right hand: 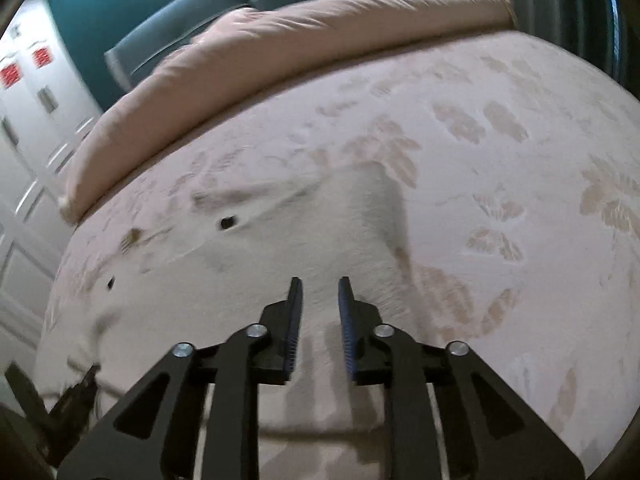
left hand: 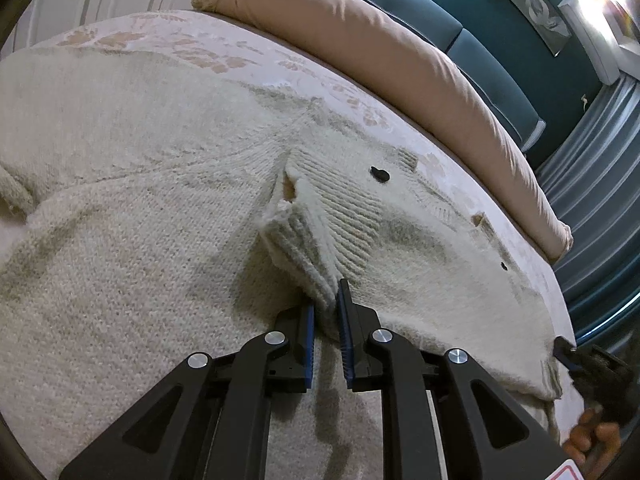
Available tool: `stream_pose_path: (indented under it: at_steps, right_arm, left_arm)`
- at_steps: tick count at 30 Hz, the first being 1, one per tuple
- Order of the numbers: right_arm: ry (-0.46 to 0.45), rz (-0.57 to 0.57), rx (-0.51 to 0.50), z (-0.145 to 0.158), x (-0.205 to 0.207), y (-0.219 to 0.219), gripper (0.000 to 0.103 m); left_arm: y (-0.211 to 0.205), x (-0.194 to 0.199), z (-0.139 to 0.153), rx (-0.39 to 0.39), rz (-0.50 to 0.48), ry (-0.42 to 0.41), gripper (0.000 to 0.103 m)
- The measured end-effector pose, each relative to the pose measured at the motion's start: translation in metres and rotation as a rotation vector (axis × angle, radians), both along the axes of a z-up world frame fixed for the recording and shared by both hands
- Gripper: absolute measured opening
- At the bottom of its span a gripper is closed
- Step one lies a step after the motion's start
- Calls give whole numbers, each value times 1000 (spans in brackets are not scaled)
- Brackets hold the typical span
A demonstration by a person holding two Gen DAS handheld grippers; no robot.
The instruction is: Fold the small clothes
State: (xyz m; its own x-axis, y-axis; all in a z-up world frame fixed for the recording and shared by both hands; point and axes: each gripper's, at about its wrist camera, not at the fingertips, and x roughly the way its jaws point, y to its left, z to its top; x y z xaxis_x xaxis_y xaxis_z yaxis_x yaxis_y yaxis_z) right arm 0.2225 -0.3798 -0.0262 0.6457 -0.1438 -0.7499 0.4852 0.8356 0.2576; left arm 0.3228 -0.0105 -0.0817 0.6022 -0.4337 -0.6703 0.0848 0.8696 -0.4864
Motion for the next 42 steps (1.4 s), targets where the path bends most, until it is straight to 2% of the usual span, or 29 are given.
stream_pose_path:
  at_steps: [1,2,3,5,7,8,10,11,13,14,16,19,21,23,24,26,27,28,29,30,31,32,33,34,35,36,37,40,42]
  right_arm:
    - [28,11,-40,-5,0,4,26]
    - [112,27,-91,-23,3,7,24]
    - [120,41,-110,-31,2,12,23]
    - [123,23,-160,-8,-5,24,24]
    - [58,25,-145,9,-19,32,32]
    - [64,22,-162,8,-26,36,35]
    - [180,14,-160,-15,-31,34,35]
    - [181,23,-159,-22,-42,35,35]
    - [203,31,-193,-14,-59,44,36]
    - [195,41,-165,-6,-77,49,37]
    - [170,48,-113,0,-102,56,37]
    - [179,46,-51,1,-150,66,40]
    - [211,42,-12,-5,-186,72,41]
    - [229,37,18,-10,-216,78,42]
    - [230,37,22,-10,-229,81,42]
    - [227,37,2,-4,-250,87,43]
    - [226,27,-5,2,-257,89,50]
    - [230,-3,-17,6,-264,90,68]
    - [225,-23,-19,9,-269,90,75]
    - [218,-36,-4,8,-273,89,77]
    - [232,-33,12,4,-273,89,74]
    - [282,-2,55,-9,-272,92,66]
    - [308,22,78,-15,-271,95,58]
    - [304,38,41,-15,-271,103,43]
    - [298,71,40,-13,-270,108,27]
    - [299,108,67,-10,-268,112,10]
    - [295,108,67,-5,-269,114,10]
    - [271,113,39,15,-283,114,9]
    - [318,118,22,11,-298,108,8]
  left_arm:
    - [0,0,0,5,0,0,14]
    - [-1,0,1,9,0,0,14]
    - [-1,0,1,14,0,1,14]
    - [-2,0,3,27,1,4,14]
    - [-3,0,4,35,2,5,14]
    - [-3,0,6,39,2,10,15]
    - [-3,-4,10,46,-6,19,17]
    - [-1,-11,14,58,-14,25,23]
    - [5,-28,22,80,-31,39,30]
    - [13,-45,26,87,-46,41,40]
    - [26,-76,31,121,-74,40,50]
    - [49,-132,37,239,-110,59,60]
    - [61,-160,40,290,-123,58,63]
    - [79,-191,44,365,-102,67,78]
    - [87,-202,45,388,-76,81,80]
    - [110,-225,48,354,-19,112,83]
    - [121,-233,49,349,29,141,86]
    - [129,-238,48,344,65,167,87]
    - [141,-244,44,300,101,213,87]
    - [149,-247,39,248,114,251,87]
    - [155,-250,35,208,122,270,87]
    - [156,-254,36,201,117,248,87]
    - [151,-254,37,217,94,249,84]
    - [147,-252,37,232,57,262,72]
    - [141,-252,39,249,10,258,41]
    - [138,-250,42,251,-27,257,24]
    - [136,-253,44,233,-64,268,7]
    - [146,-261,52,190,-95,293,5]
    - [153,-273,51,189,-115,314,5]
